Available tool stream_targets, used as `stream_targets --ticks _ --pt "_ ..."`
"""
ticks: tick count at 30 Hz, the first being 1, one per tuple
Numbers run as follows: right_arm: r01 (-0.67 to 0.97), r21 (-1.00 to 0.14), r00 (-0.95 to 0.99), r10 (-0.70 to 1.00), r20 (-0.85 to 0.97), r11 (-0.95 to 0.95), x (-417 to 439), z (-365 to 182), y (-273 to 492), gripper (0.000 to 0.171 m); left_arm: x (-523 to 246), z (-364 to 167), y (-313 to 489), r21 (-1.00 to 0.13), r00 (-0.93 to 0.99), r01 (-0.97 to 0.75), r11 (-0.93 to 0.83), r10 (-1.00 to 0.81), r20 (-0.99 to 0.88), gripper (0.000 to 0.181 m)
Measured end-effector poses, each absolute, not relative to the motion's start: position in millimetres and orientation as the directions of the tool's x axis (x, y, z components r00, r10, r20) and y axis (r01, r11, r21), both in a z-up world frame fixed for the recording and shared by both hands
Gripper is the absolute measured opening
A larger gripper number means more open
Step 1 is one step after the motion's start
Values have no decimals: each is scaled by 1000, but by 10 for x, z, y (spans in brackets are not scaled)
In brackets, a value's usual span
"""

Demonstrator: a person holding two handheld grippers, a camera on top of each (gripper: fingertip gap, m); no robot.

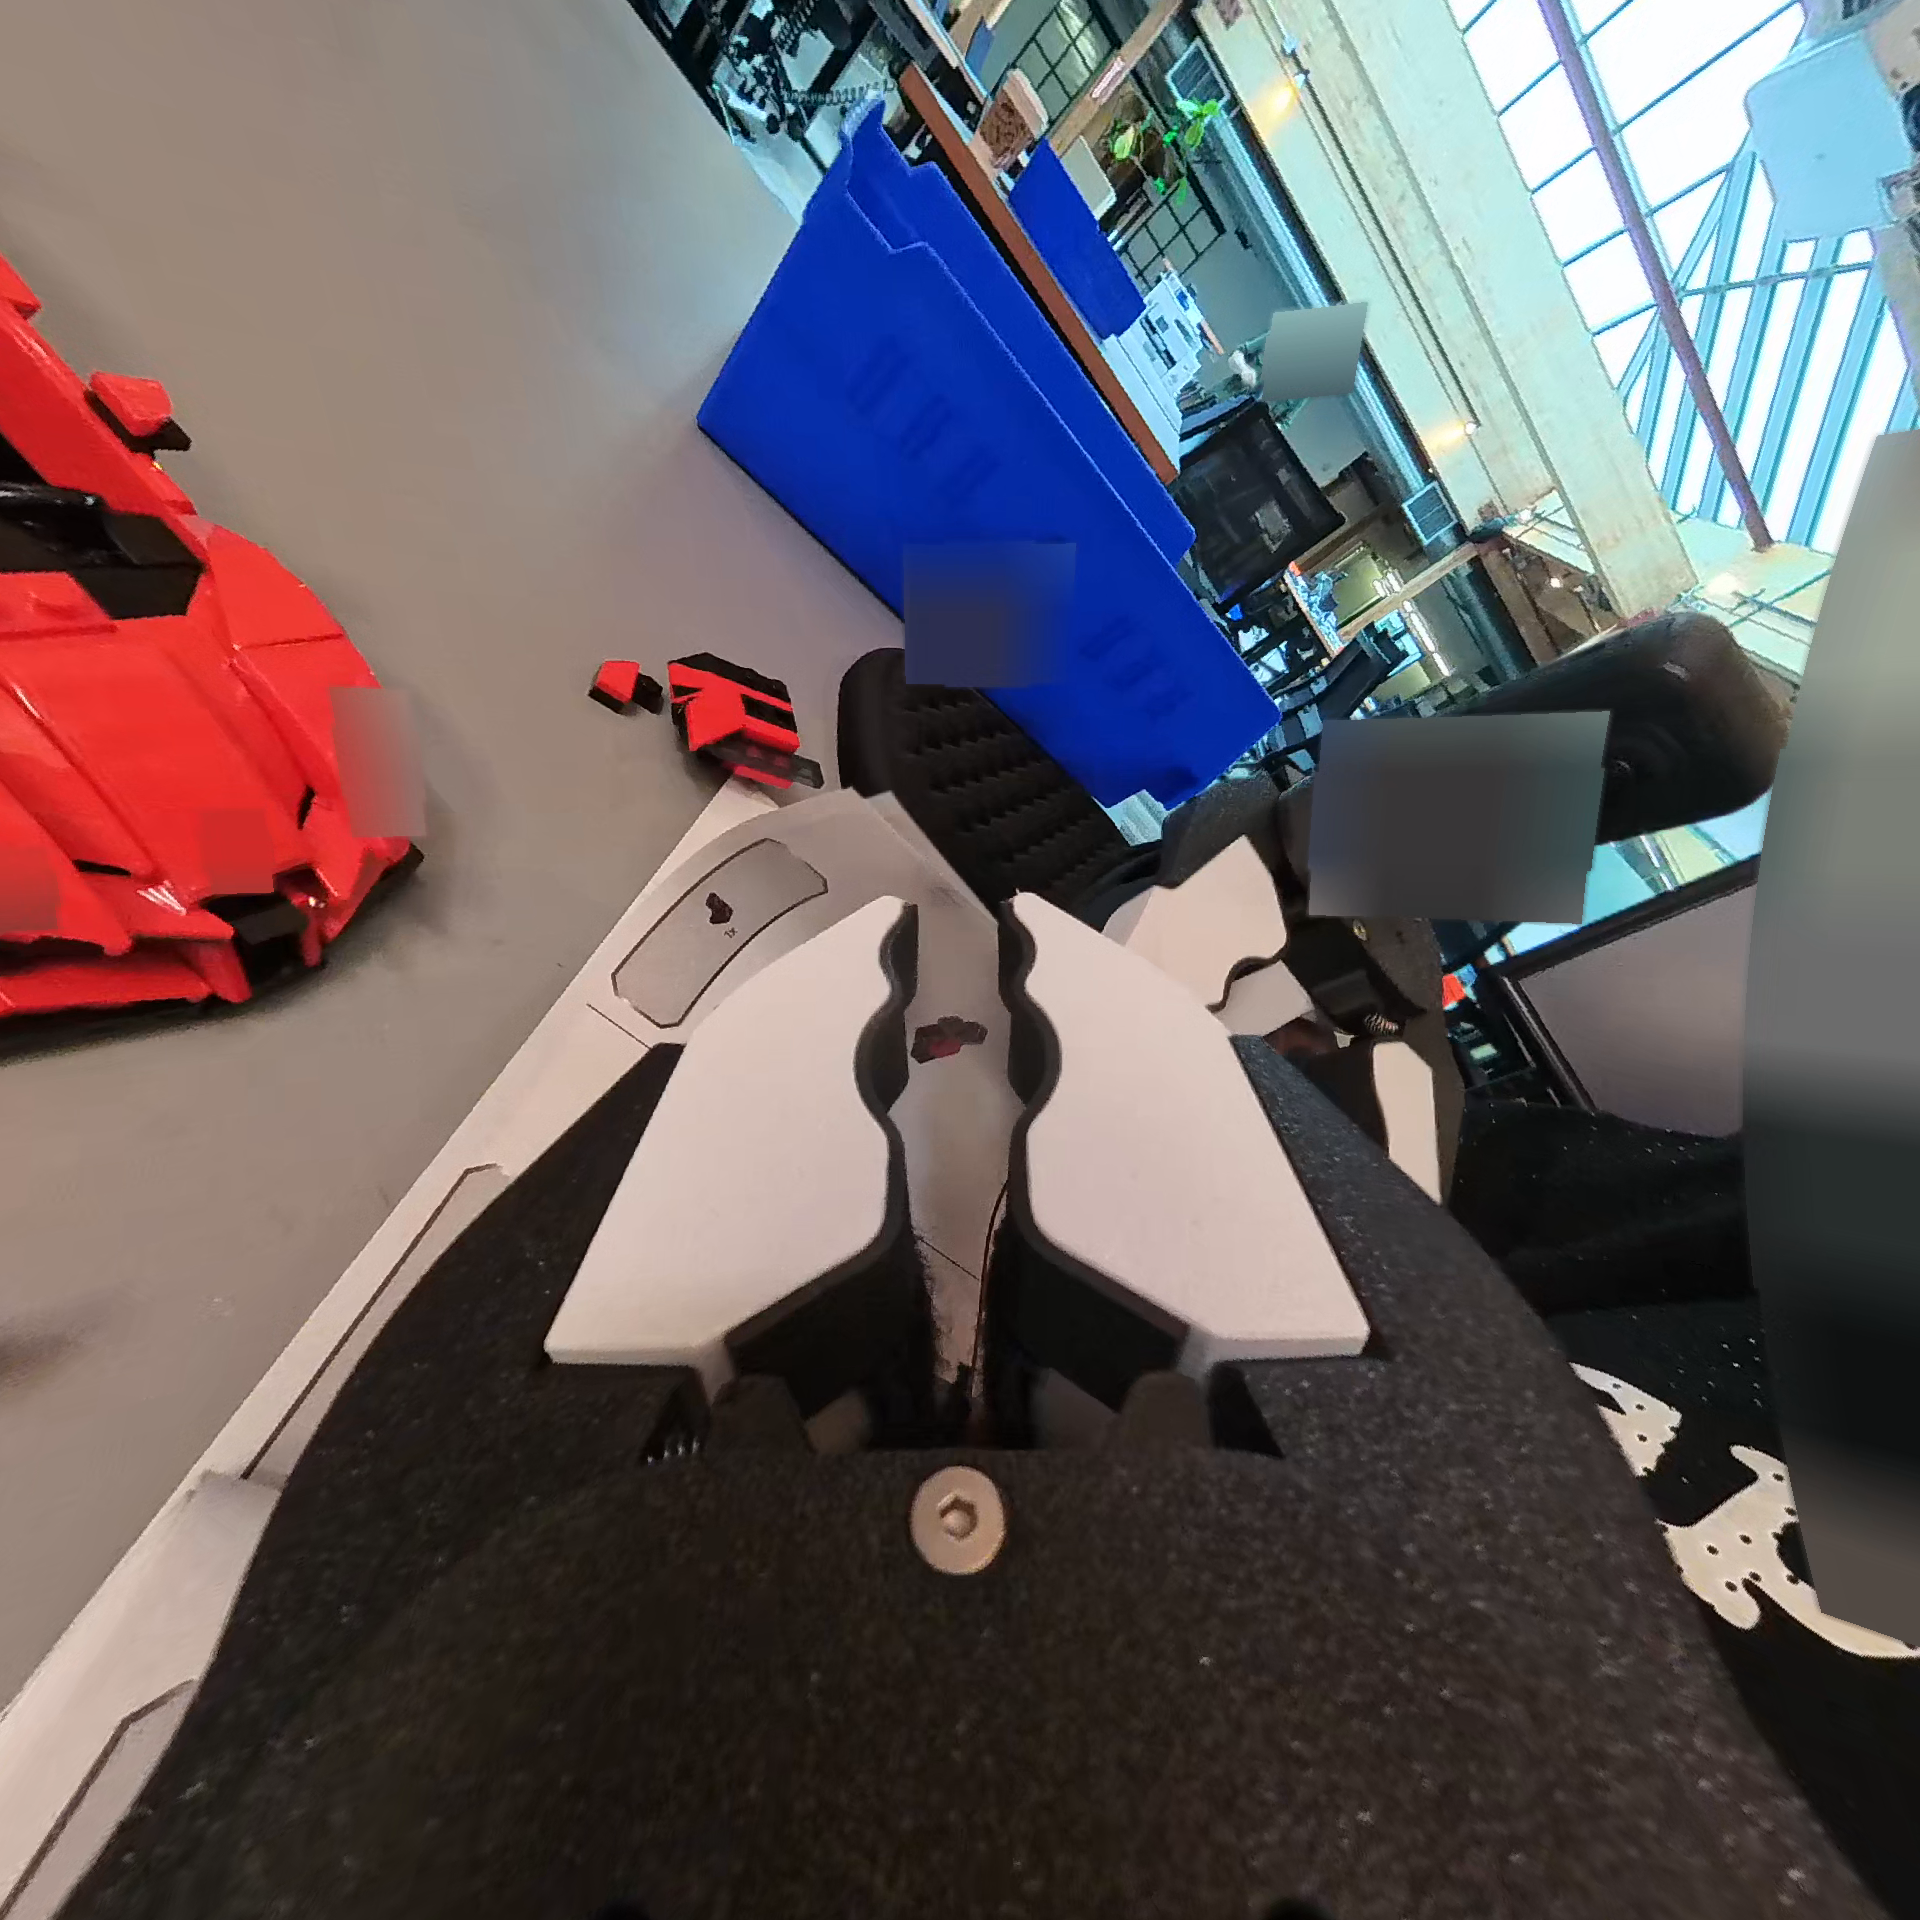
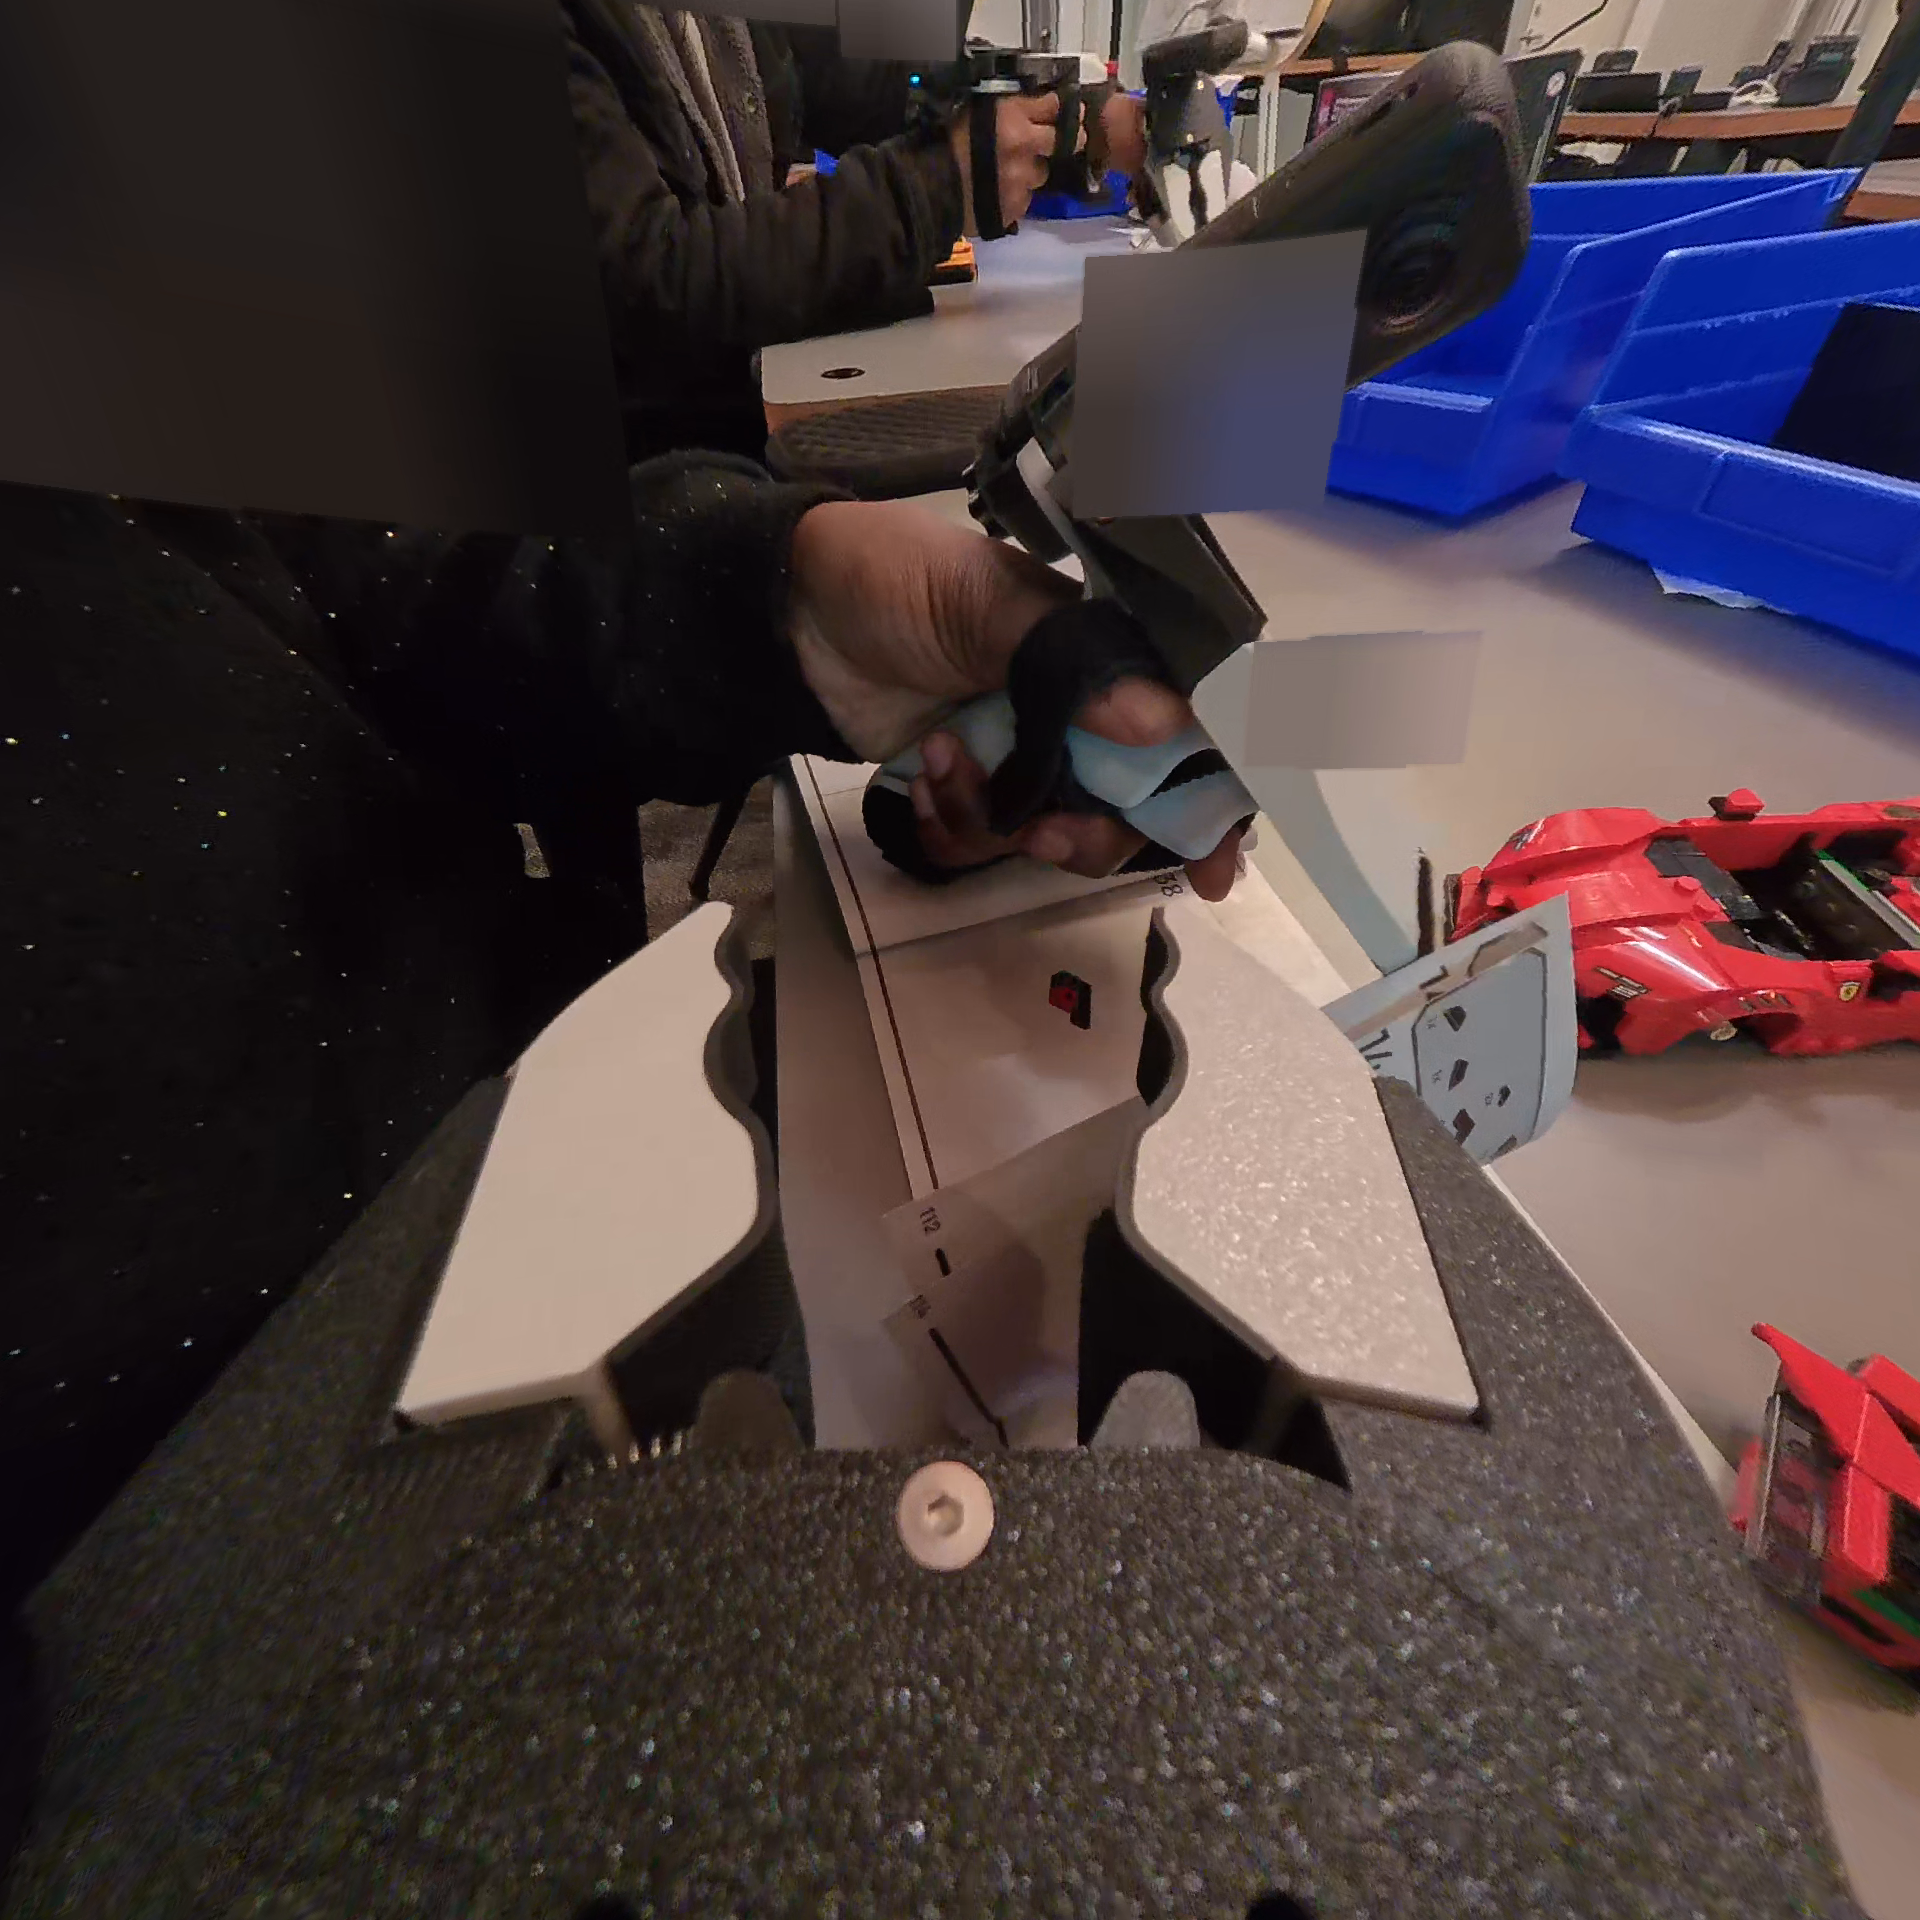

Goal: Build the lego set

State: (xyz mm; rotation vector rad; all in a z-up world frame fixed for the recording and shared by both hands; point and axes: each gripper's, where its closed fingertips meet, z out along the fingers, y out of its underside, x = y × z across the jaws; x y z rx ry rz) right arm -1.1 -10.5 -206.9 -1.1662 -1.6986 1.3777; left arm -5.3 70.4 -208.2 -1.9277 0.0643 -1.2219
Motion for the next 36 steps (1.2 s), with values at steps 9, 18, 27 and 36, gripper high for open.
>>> stream_targets --ticks 9,18,27,36 --pt "240 -969 -390 920 -45 55 -12 -2081 -111 73 -9 -2124 689 -675 532 329 -660 -461 710 6" --pt "258 -965 -387 920 -60 45 13 -2094 -101 79 71 -2151 639 -721 549 238 -651 -522 652 0" --pt "338 -937 -310 951 -19 91 149 -2105 36 94 32 -2081 600 -748 559 231 -622 -544 626 0" --pt "524 -793 -205 950 237 311 454 -2070 369 35 -503 -1712 166 -787 604 196 -585 -561 567 0"
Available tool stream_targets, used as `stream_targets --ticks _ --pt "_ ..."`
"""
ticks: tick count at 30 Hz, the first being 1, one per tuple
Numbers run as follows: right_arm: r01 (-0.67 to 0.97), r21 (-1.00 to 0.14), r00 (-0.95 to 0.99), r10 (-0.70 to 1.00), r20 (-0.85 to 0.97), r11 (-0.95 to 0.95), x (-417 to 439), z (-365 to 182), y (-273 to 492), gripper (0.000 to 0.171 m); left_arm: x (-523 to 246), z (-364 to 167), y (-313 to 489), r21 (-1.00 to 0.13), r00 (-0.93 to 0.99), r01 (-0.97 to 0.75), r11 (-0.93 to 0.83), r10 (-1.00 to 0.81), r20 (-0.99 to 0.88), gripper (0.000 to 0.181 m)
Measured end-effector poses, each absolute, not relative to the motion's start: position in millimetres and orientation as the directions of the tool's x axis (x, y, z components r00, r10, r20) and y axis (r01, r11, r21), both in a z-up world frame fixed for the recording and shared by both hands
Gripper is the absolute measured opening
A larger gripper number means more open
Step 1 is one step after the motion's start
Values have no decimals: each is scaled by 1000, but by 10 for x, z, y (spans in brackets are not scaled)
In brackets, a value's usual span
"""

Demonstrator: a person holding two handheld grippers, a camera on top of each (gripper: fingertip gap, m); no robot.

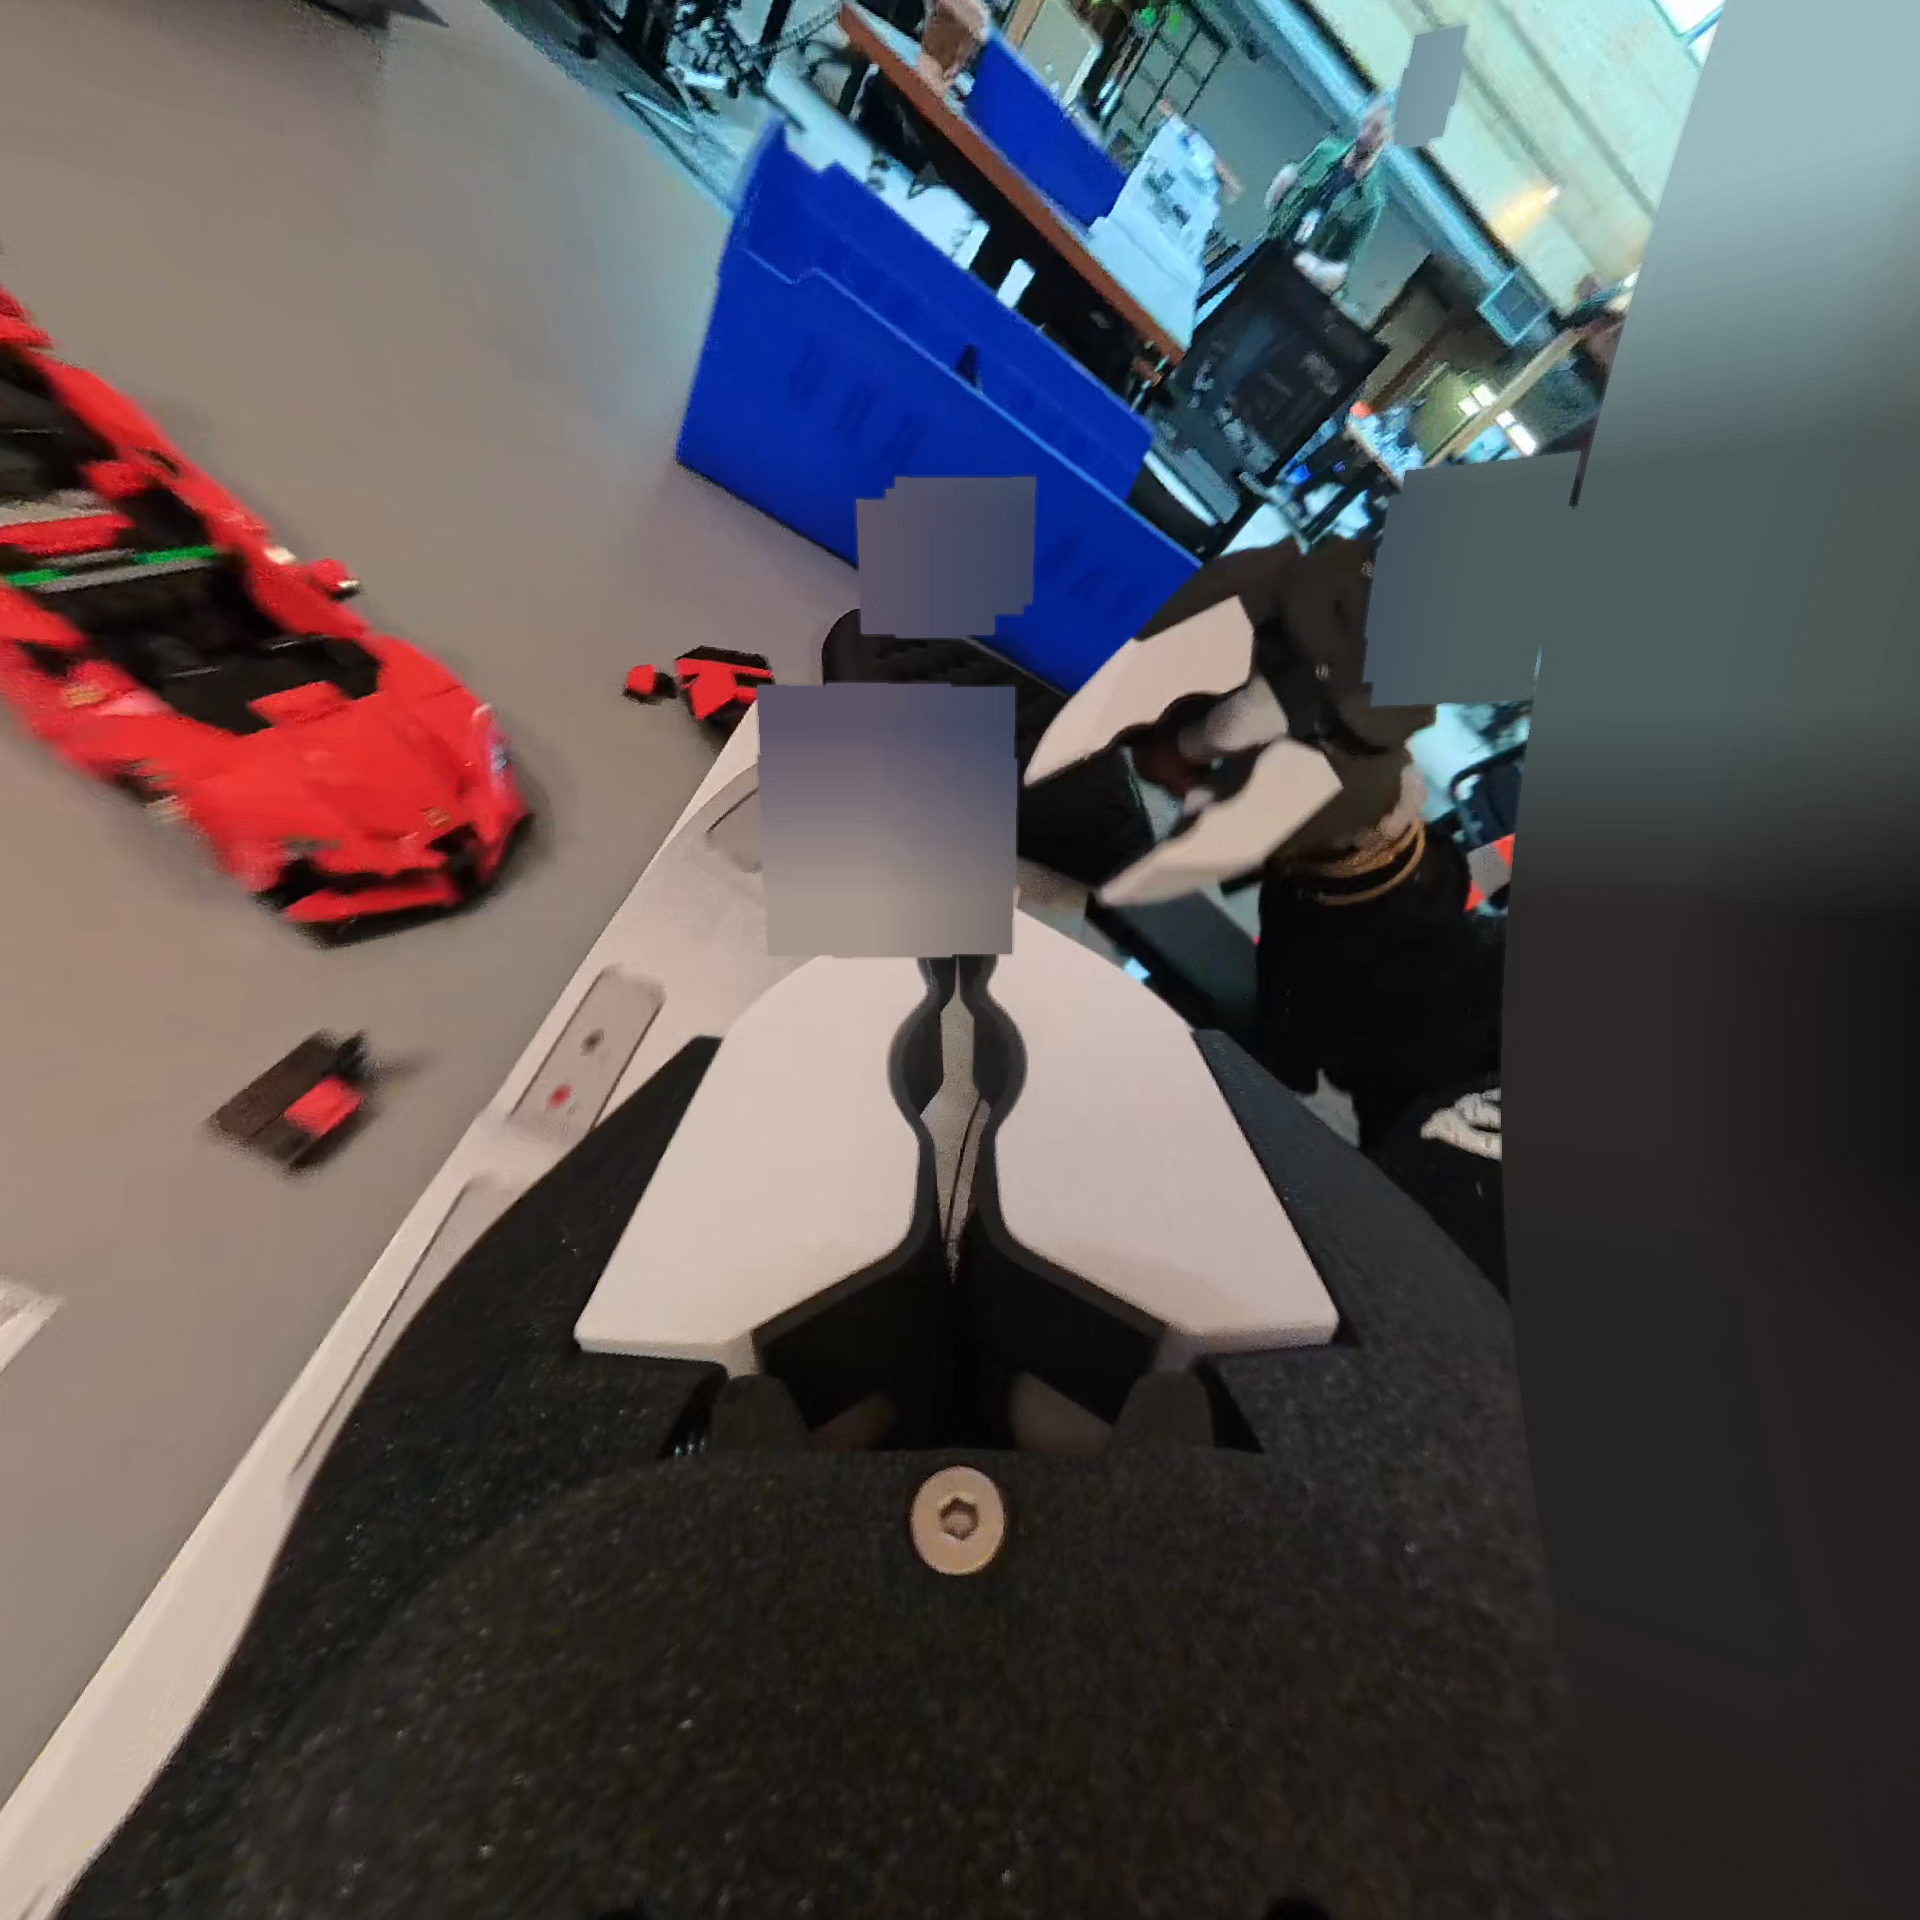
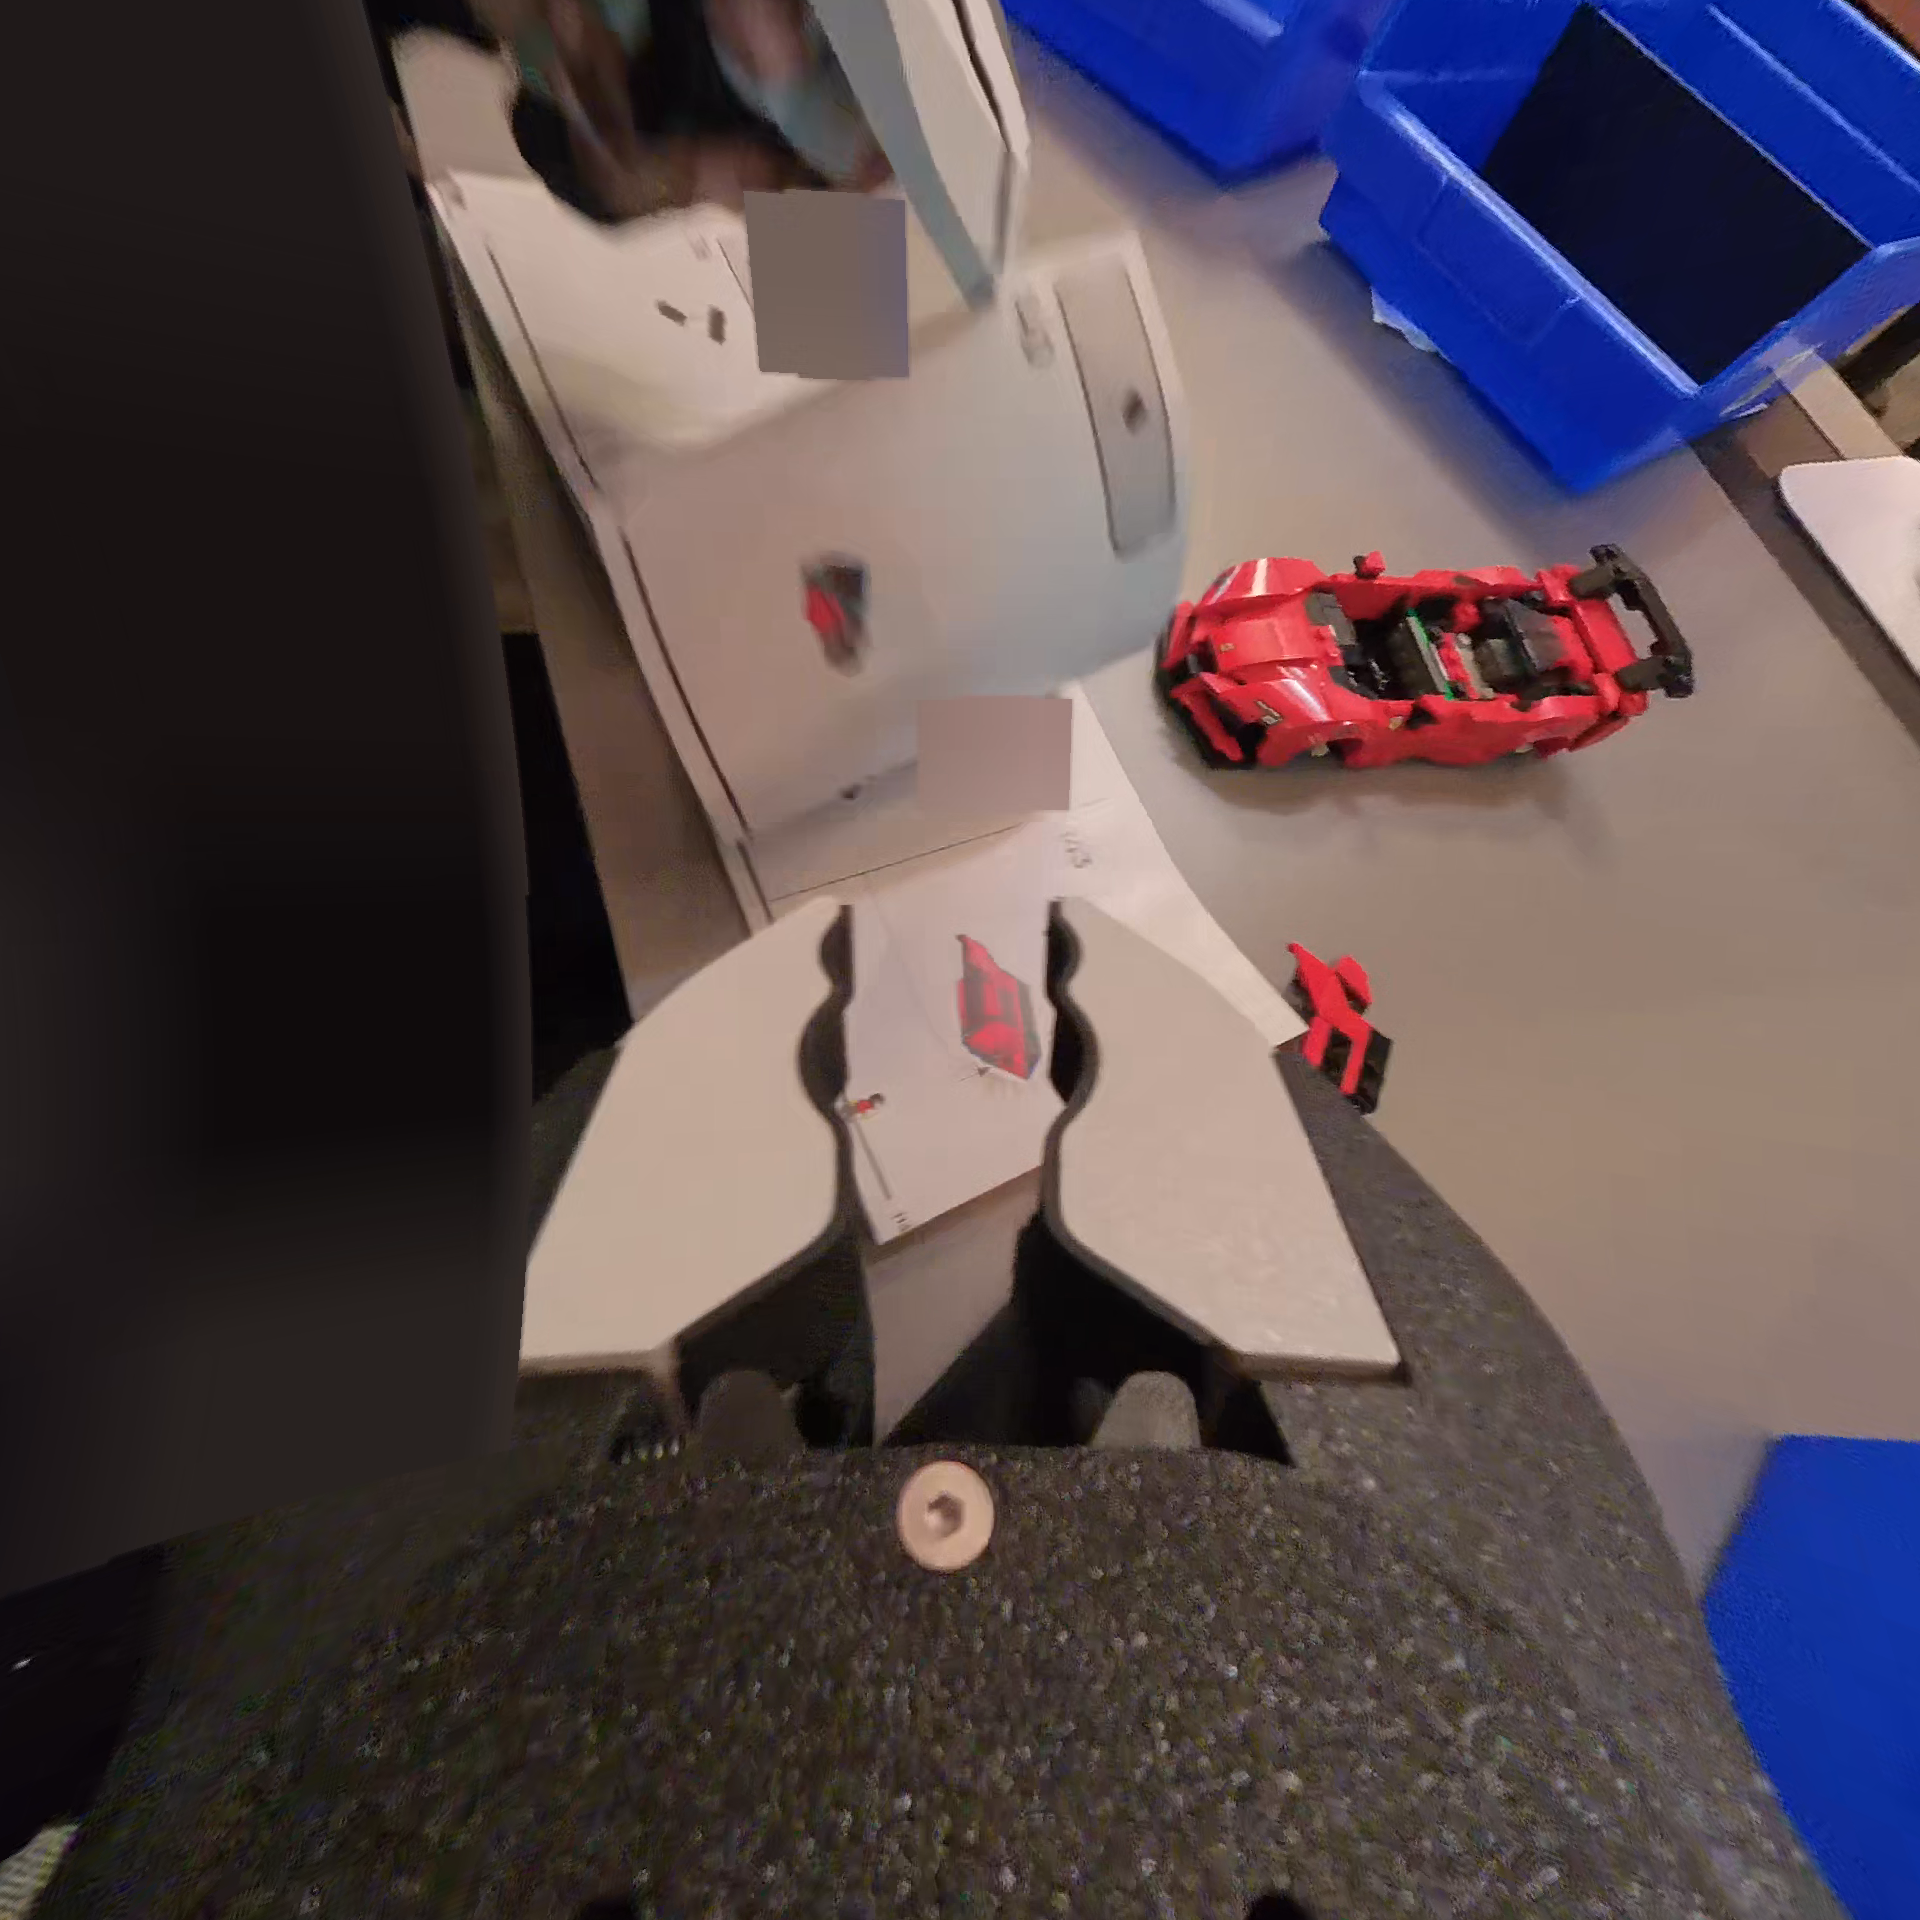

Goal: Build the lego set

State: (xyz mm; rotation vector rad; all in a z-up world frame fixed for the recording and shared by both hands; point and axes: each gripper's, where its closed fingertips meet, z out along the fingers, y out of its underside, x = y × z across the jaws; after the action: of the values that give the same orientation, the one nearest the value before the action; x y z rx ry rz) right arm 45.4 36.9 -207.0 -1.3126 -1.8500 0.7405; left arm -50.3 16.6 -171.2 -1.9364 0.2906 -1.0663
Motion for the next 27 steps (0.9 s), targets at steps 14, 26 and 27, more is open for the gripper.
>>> stream_targets --ticks 14,26,27 --pt "548 -836 -324 919 -224 -10 -910 -2427 -113 0 -2077 -2251 -783 -658 919 24 -753 -242 311 0" --pt "625 -780 -374 864 -337 -34 -921 -2587 -221 0 -2512 -2721 -1024 -476 989 -94 -874 -139 60 0" --pt "630 -776 -378 870 -316 -8 -929 -2610 -233 0 -2522 -2678 -995 -491 991 -98 -865 -131 32 0"
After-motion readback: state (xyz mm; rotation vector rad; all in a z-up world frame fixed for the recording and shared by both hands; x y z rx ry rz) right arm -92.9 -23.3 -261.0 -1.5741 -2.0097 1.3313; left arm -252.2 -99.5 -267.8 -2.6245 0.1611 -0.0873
